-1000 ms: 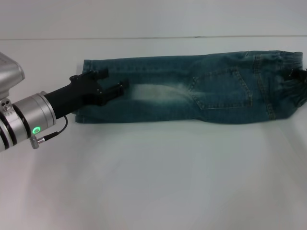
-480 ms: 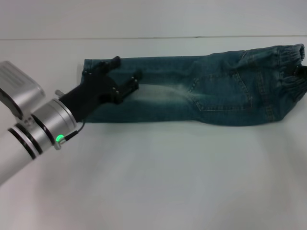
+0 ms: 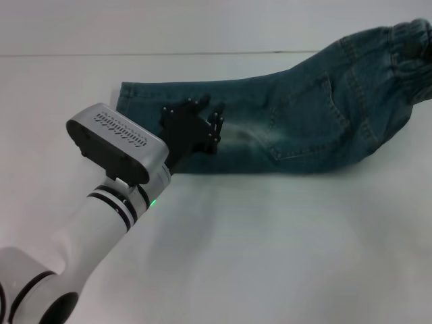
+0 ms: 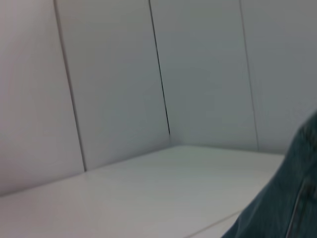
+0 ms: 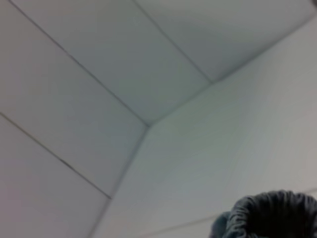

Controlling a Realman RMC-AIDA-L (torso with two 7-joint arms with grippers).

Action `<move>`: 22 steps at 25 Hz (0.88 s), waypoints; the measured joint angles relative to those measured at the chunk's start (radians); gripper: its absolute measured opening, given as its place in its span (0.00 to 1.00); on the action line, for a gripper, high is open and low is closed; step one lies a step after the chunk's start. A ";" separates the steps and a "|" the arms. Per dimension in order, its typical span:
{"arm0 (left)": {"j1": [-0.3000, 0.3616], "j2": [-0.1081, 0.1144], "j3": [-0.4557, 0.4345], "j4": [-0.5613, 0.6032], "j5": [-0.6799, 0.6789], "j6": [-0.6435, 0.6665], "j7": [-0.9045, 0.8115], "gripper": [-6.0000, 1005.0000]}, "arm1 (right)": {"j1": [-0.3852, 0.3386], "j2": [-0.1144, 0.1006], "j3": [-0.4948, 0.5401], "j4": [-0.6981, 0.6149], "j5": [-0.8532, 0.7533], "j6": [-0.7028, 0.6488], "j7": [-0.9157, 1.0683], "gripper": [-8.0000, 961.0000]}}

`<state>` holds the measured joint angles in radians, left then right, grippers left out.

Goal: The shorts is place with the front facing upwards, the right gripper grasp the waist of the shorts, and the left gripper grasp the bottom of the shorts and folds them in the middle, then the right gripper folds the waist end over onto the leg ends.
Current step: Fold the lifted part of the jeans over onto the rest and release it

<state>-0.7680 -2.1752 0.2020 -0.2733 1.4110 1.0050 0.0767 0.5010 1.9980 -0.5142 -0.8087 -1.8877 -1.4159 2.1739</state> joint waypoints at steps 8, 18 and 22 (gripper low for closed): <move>-0.008 0.000 -0.100 -0.050 0.004 -0.078 0.102 0.12 | 0.026 0.008 -0.012 -0.118 0.091 -0.090 0.129 0.14; -0.021 0.000 -0.105 -0.104 0.078 -0.139 0.103 0.00 | 0.158 0.023 -0.070 -0.133 0.107 -0.095 0.185 0.16; -0.017 0.000 -0.108 -0.120 0.111 -0.142 0.103 0.01 | 0.217 0.023 -0.142 -0.132 0.061 -0.044 0.186 0.17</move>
<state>-0.7855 -2.1752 0.0940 -0.3933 1.5225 0.8629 0.1800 0.7184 2.0209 -0.6562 -0.9410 -1.8263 -1.4600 2.3599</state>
